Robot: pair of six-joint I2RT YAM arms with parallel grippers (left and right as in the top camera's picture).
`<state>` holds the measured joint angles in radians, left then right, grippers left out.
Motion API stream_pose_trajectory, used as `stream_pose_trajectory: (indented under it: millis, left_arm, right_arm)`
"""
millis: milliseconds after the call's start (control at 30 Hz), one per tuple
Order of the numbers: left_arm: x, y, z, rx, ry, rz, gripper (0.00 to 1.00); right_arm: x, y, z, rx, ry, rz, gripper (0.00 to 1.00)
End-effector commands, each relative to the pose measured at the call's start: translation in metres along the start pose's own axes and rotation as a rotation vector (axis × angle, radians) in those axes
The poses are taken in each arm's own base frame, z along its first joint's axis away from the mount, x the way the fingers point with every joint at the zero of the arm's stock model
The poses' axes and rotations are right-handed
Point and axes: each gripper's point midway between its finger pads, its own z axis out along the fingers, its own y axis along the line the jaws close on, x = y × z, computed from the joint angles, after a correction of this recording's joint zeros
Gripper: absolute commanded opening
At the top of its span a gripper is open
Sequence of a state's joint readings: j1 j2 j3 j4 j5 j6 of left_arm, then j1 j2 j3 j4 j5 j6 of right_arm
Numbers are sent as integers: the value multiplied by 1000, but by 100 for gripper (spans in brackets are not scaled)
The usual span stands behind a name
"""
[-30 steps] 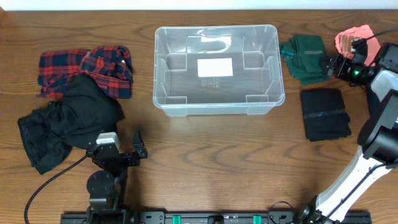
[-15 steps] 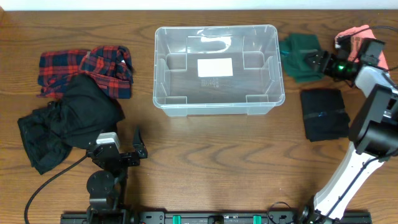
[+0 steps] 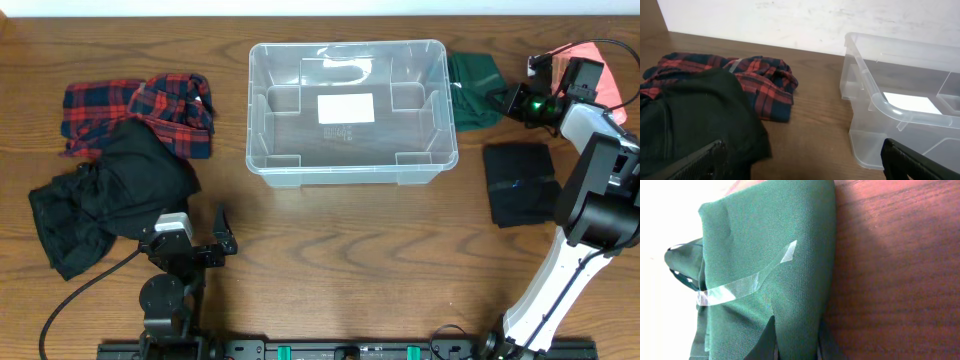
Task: Pack container
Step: 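Lift the green shirt and carry it over the clear bin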
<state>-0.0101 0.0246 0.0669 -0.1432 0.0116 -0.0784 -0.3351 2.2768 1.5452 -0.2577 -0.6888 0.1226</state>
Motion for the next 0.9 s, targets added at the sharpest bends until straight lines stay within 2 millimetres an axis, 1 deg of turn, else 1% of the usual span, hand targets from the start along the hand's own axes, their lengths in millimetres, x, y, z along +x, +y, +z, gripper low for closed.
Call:
stream_pose_trajectory:
  millis: [0,33,100,167,333,433,533,567,667,733,800,867]
  left_arm:
    - [15,5,1,-23,46,-3,98]
    - [15,5,1,-23,46,-3,98]
    - [15,5,1,-23,46,-3,98]
    - [15,5,1,-23,46,-3,98]
    - [15,5,1,-23,46,-3,98]
    - [15,5,1,-23,46,-3,98]
    - [15,5,1,-23,46,-3,98]
    - [15,5,1,-23,46,-3,98]
    - [15,5,1,-23,46,-3,98]
    - [15,5,1,-23,46,-3,98]
    - [15,5,1,-23,46,-3,98]
    - [15,5,1,-23,46,-3,98]
  right_arm:
    - [-34,32,-37,-30,-79,-54,1]
    - [-39,38,-44,-31,-92,-65,1]
    - [-52,58,-66,-36,-128,-96,1]
    - [-63,82,-92,-39,-167,-129,1]
    - [-83,137,-160,-38,-272,-192,1]
    - [-88,170,-194,-55,-330,-214,1]
    - [-85,208,-219,-89,-367,-249,1]
    - [-82,225,-226,-109,-377,-261,1]
    - [-70,265,-235,-170,-379,-277,1]
    - [-61,291,-233,-218,-363,-273,1]
    - [-50,314,-223,-259,-333,-266,1]
    - [-38,335,-208,-285,-298,-260,1]
